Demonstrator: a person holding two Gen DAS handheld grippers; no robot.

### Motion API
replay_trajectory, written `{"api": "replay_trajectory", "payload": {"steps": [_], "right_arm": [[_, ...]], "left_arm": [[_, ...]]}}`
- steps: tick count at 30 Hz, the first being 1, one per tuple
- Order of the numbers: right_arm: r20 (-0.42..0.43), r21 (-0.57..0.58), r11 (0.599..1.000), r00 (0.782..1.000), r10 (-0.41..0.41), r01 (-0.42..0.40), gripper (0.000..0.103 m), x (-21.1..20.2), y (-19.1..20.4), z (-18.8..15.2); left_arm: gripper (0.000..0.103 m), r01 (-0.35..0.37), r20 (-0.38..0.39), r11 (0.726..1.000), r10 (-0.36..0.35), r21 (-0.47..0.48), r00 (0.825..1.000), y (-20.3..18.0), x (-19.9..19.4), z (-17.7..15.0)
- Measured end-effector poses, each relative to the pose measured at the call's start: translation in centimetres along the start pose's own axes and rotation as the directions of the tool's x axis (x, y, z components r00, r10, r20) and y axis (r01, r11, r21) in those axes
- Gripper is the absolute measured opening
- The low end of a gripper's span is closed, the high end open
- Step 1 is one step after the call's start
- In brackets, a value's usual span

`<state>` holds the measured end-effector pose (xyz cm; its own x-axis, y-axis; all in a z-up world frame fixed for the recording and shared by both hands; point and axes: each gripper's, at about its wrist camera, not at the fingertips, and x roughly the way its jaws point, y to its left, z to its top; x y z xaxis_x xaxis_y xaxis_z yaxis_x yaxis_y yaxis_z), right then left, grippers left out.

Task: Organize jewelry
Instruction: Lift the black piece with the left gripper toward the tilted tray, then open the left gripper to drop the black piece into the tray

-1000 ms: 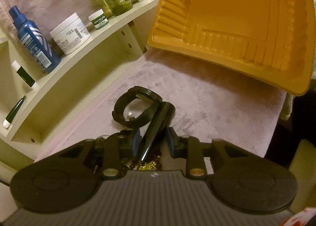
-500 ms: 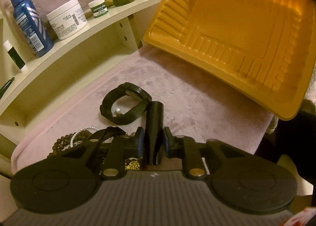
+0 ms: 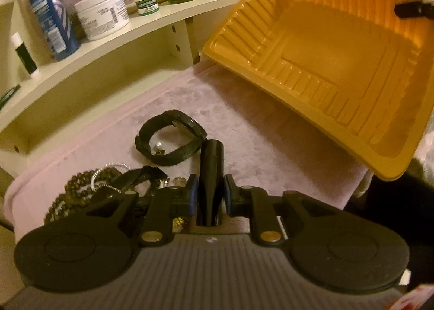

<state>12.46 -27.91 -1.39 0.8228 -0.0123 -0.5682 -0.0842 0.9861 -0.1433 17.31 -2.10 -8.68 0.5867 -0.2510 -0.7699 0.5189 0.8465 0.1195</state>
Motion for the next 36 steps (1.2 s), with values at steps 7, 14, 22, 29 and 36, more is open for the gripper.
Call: {"api": "replay_trajectory", "payload": {"steps": [7,14,22,29,36], "right_arm": [[0.026,-0.09,0.996,1.0,0.0,0.003,0.005,0.0,0.2,0.0],[0.06,-0.166,0.985,0.998,-0.036,0.045,0.005,-0.3,1.6,-0.8],[0.069,-0.216,0.974,0.996,-0.05,0.064,0.004,-0.4,2.4,-1.1],[0.06,-0.208,0.976,0.997,-0.048,0.06,0.004,-0.4,2.4,-1.0],[0.057,-0.196,0.979,0.997,-0.046,0.057,0.004,-0.5,2.4,-1.0]], "left_arm": [[0.017,0.015,0.021,0.998,-0.014,-0.063,1.0,-0.1,-1.3,-0.1],[0.017,0.044,0.049,0.992,-0.038,-0.121,0.998,-0.3,-2.7,0.4],[0.017,0.103,0.086,0.982,-0.09,-0.155,0.992,-1.4,-4.1,2.5],[0.017,0.184,0.129,0.97,-0.164,-0.157,0.978,-3.3,-4.2,5.7],[0.017,0.25,0.139,0.956,-0.229,-0.156,0.963,-6.1,-2.5,6.8]]}}
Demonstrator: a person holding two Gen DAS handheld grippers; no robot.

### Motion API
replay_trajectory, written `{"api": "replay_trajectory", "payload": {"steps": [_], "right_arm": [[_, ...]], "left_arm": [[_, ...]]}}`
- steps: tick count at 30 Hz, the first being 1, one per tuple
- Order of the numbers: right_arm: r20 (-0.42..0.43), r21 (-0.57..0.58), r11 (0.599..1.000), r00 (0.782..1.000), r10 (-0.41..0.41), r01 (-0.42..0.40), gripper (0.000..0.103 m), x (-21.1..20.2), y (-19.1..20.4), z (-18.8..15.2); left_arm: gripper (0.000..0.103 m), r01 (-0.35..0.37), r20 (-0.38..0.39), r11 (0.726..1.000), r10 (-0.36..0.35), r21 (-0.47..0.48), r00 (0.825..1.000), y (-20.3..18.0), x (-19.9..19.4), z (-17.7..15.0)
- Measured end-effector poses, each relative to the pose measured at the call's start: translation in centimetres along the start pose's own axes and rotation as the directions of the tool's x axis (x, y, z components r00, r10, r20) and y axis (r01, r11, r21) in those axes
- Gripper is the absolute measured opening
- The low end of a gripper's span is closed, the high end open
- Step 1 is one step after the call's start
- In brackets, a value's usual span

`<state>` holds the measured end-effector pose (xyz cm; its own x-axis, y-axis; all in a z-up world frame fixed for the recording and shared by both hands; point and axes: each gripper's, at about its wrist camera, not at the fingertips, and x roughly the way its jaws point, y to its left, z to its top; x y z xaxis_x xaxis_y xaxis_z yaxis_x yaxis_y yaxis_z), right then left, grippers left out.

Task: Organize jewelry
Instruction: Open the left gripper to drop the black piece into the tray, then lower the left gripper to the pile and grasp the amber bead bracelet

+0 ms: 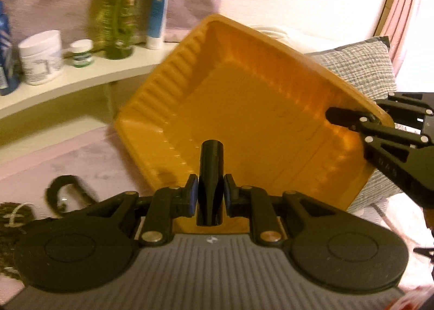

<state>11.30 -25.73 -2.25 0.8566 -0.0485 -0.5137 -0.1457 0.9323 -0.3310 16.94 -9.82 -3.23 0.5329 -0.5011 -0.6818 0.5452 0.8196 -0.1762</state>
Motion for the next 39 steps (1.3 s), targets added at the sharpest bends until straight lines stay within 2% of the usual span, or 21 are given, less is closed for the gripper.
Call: {"api": "replay_trajectory", "payload": {"steps": [6,11,17,21,26,31,34,39], "right_arm": [[0.003,0.004,1.0,1.0,0.011,-0.011,0.004,-0.1,0.0,0.0],[0.003,0.008,1.0,1.0,0.018,-0.018,0.004,0.0,-0.1,-0.1],[0.005,0.017,1.0,1.0,0.023,-0.023,0.004,-0.1,-0.1,-0.1],[0.006,0.027,0.999,1.0,0.021,-0.021,0.004,-0.1,-0.1,-0.1],[0.006,0.036,0.999,1.0,0.02,-0.02,0.004,-0.1,-0.2,-0.2],[0.005,0.045,0.999,1.0,0.017,-0.017,0.004,-0.1,-0.1,-0.3],[0.004,0.046,0.999,1.0,0.015,-0.016,0.004,-0.2,-0.1,-0.3],[0.004,0.046,0.999,1.0,0.013,-0.013,0.004,-0.2,-0.1,-0.3]], "left_arm": [[0.017,0.049,-0.005,0.999,-0.049,-0.018,0.999,-1.6,1.5,-0.2],[0.018,0.056,-0.01,0.998,-0.056,-0.042,0.998,-2.2,2.3,-0.1],[0.018,0.003,0.016,0.998,-0.002,-0.057,1.0,-0.7,0.5,-1.2],[0.018,-0.073,0.045,0.993,0.078,-0.088,0.996,1.6,-2.0,-2.5],[0.018,-0.216,0.058,0.965,0.227,-0.149,0.972,5.2,-5.1,-4.7],[0.019,-0.34,0.049,0.922,0.354,-0.183,0.934,8.3,-7.1,-7.0],[0.02,-0.386,0.045,0.9,0.402,-0.205,0.914,9.7,-7.8,-8.2],[0.022,-0.431,0.043,0.875,0.45,-0.223,0.892,10.8,-8.6,-9.3]]}}
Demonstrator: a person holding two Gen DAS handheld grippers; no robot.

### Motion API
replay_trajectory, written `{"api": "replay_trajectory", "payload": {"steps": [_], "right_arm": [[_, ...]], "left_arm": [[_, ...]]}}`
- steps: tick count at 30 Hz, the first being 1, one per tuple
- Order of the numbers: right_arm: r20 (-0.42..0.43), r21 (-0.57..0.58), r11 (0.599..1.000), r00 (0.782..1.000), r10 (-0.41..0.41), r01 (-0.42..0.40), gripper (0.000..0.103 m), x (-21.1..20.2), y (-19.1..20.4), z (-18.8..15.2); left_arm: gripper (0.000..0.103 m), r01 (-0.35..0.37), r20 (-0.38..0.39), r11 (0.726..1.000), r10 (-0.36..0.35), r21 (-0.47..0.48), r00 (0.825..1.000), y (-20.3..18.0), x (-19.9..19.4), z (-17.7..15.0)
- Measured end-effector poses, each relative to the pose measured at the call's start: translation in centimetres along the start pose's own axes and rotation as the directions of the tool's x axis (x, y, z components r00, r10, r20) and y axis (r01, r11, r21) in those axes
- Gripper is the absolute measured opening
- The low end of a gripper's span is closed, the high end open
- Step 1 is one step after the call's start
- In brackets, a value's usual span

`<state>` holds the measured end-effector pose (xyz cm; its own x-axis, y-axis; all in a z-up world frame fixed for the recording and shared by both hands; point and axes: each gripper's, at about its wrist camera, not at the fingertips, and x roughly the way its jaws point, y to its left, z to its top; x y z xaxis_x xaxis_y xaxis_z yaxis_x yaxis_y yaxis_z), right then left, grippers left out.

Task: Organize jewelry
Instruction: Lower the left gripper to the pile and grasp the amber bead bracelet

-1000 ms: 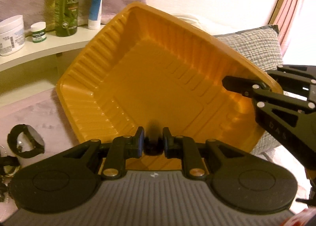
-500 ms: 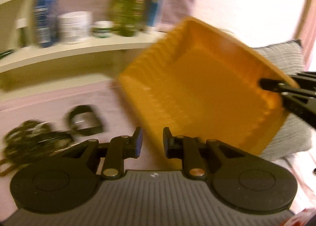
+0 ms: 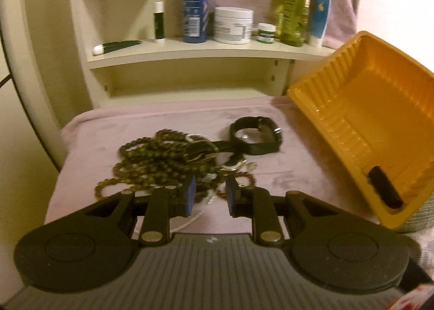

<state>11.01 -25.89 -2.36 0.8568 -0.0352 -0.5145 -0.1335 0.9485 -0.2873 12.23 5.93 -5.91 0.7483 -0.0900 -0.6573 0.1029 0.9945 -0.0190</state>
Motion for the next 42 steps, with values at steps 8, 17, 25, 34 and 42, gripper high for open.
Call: {"api": "replay_trajectory", "payload": {"steps": [8,17,25,34,42], "right_arm": [[0.0,-0.003,1.0,1.0,0.001,-0.001,0.004,0.0,0.0,0.0],[0.001,-0.006,1.0,1.0,0.0,0.0,0.005,-0.1,0.0,0.0],[0.002,-0.003,1.0,1.0,-0.001,0.001,0.004,-0.1,0.0,-0.1],[0.001,-0.003,1.0,1.0,-0.002,0.002,0.004,0.0,0.0,-0.1],[0.0,-0.006,1.0,1.0,-0.004,0.004,0.004,0.1,-0.1,-0.1]], "left_arm": [[0.03,-0.085,0.017,0.993,0.084,0.083,0.996,0.4,-0.4,-1.7],[0.031,-0.146,-0.004,0.987,0.146,0.069,0.989,2.6,-0.8,-3.4],[0.031,-0.041,0.016,0.997,0.04,0.065,0.999,1.0,-0.4,-2.6],[0.031,0.042,0.014,0.988,-0.044,0.152,0.999,-3.8,2.7,-2.2],[0.033,-0.009,0.021,0.967,0.004,0.255,1.0,-5.4,4.4,-1.7]]}}
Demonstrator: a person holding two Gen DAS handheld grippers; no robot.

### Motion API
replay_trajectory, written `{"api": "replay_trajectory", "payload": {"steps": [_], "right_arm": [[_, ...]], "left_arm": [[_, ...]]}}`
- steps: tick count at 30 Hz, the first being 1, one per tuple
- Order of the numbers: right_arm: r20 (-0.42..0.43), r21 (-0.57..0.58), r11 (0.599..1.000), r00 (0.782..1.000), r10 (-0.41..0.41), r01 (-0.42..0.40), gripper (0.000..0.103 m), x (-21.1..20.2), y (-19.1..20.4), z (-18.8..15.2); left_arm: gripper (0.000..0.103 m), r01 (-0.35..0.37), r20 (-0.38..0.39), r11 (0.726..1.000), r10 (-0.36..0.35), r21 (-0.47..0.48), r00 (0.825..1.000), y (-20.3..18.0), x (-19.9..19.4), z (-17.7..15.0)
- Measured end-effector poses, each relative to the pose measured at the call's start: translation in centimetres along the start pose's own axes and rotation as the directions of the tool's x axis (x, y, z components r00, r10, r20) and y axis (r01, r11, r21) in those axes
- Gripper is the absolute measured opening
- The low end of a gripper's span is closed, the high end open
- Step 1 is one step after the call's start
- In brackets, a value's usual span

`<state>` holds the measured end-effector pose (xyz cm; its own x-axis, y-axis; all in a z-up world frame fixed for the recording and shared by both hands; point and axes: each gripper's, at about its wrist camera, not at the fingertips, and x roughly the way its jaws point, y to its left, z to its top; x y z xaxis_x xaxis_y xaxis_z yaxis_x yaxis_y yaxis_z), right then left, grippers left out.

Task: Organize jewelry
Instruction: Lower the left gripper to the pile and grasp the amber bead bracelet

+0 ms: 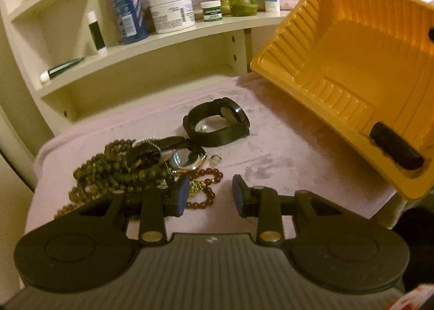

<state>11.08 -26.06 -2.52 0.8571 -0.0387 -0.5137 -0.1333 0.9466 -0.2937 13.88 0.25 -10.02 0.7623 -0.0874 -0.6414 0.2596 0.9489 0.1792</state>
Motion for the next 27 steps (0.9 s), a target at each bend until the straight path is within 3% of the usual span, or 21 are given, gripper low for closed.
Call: {"api": "replay_trajectory", "payload": {"steps": [9,12,19,27], "right_arm": [[0.0,-0.001,1.0,1.0,0.0,0.0,0.004,0.0,0.0,0.0],[0.0,0.0,1.0,1.0,0.0,0.0,0.004,0.0,0.0,0.1],[0.0,0.0,1.0,1.0,0.0,0.0,0.004,0.0,0.0,0.1],[0.006,0.0,1.0,1.0,0.002,-0.002,0.004,-0.1,0.0,0.0]], "left_arm": [[0.033,-0.01,-0.014,1.0,0.01,0.004,1.0,0.7,0.3,-0.1],[0.022,0.013,-0.027,1.0,-0.013,-0.007,1.0,0.8,0.4,0.1],[0.021,0.033,-0.046,0.999,-0.035,-0.043,0.998,1.2,0.2,0.4],[0.021,0.088,0.007,0.991,-0.088,-0.097,0.996,1.9,-1.8,1.5]]}}
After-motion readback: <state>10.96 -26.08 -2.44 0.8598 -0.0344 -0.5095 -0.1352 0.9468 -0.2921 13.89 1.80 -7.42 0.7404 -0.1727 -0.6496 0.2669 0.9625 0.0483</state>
